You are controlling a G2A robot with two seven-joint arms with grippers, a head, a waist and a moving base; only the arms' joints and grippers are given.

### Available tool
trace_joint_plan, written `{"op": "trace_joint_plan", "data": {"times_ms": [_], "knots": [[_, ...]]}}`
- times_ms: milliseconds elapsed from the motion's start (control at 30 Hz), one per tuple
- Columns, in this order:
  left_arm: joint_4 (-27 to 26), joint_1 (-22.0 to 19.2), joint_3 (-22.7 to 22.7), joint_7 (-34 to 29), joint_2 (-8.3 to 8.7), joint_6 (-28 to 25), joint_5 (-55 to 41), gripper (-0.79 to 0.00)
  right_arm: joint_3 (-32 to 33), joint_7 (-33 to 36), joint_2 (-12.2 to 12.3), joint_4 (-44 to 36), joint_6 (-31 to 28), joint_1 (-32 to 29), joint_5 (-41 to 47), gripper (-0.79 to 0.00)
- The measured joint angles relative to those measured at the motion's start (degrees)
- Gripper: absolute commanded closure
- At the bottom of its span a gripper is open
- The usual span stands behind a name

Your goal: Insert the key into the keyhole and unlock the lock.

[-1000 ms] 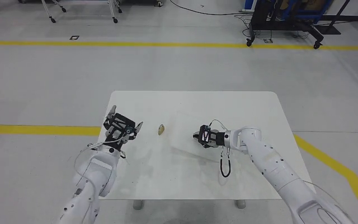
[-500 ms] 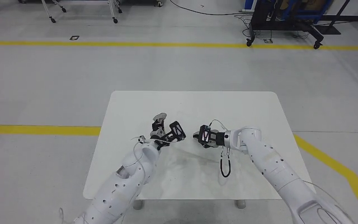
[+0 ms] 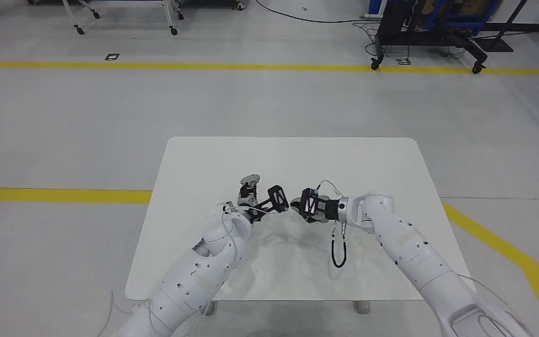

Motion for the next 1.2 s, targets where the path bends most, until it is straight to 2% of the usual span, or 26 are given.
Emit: {"op": "trace_joint_plan", "data": {"times_ms": [133, 233, 600, 733, 833, 933, 967, 1033, 1067, 1200], "knots": [[0.6, -0.2, -0.2, 0.7, -0.45, 0.2, -1.1, -0.785, 2.2, -2.3, 0.8, -0.9, 0.2, -1.6, 1.2, 0.0], [-0.8, 0.3, -1.7, 2.5, -0.4, -2.1, -4.6, -0.785, 4.4, -4.9, 1.5, -1.3, -1.2, -3.1, 3.0, 0.0], [-2.0, 0.7, -2.8, 2.2, -0.24, -2.2, -5.2, -0.785, 4.6, -5.0, 1.5, -1.4, -1.3, -3.3, 3.1, 0.0], [-3.0, 2.2, -8.1, 10.3, 0.42, 0.3, -11.4, -0.785, 6.1, -7.4, 1.5, -1.6, -1.5, -4.1, 8.2, 0.0], [-3.0, 4.0, -14.0, 19.8, 1.35, -4.1, -20.6, -0.785, 8.1, -8.5, 1.6, 0.8, -4.1, -4.2, 15.2, 0.0], [0.1, 3.8, -19.8, 26.9, 2.1, -15.0, -33.6, -0.785, 8.8, -5.9, 1.5, 1.3, -5.0, -4.5, 21.2, 0.0], [2.3, 2.8, -21.4, 28.1, 2.34, -20.4, -38.6, -0.785, 9.0, -4.8, 1.5, 1.0, -5.2, -4.7, 23.3, 0.0], [4.4, 1.7, -22.4, 28.1, 2.55, -26.1, -42.9, -0.785, 9.1, -4.4, 1.5, 0.7, -5.3, -4.8, 24.5, 0.0], [4.5, 1.6, -22.4, 27.9, 2.54, -27.5, -43.2, -0.785, 9.1, -4.4, 1.5, 0.7, -5.3, -4.8, 24.3, 0.0], [4.3, 1.7, -22.3, 27.9, 2.54, -25.3, -41.3, -0.785, 9.1, -4.5, 1.5, 0.8, -5.3, -4.8, 24.0, 0.0]]}}
